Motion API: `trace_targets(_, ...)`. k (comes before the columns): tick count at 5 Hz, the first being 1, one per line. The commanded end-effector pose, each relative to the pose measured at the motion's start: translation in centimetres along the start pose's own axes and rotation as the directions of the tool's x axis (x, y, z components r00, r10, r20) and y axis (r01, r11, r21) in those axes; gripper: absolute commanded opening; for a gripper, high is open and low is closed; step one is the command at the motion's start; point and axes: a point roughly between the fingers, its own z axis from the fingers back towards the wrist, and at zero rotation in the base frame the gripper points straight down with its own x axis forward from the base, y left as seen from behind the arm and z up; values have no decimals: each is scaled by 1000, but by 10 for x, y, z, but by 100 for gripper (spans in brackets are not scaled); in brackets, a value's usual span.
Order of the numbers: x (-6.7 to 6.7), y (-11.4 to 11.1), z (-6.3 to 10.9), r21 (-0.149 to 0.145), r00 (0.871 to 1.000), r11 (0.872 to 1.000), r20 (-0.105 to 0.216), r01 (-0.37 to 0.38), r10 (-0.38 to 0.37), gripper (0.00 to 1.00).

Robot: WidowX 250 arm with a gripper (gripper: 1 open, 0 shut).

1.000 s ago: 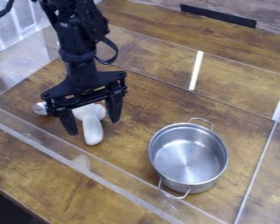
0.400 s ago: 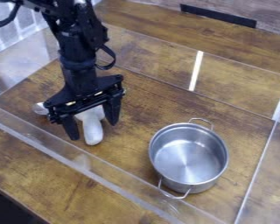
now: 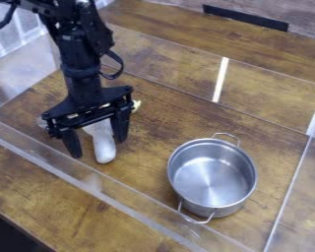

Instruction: Put the mushroom in the silver pot

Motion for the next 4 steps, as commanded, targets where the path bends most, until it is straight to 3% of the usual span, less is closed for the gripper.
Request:
trace_targets(1, 7, -6, 14, -33, 1000, 999, 18, 14, -13, 100)
trace_targets(2, 3, -8, 17, -33, 999, 999, 2, 33, -33, 100)
trace_targets(4, 3, -2, 4, -38, 998, 998, -28, 54, -55, 100)
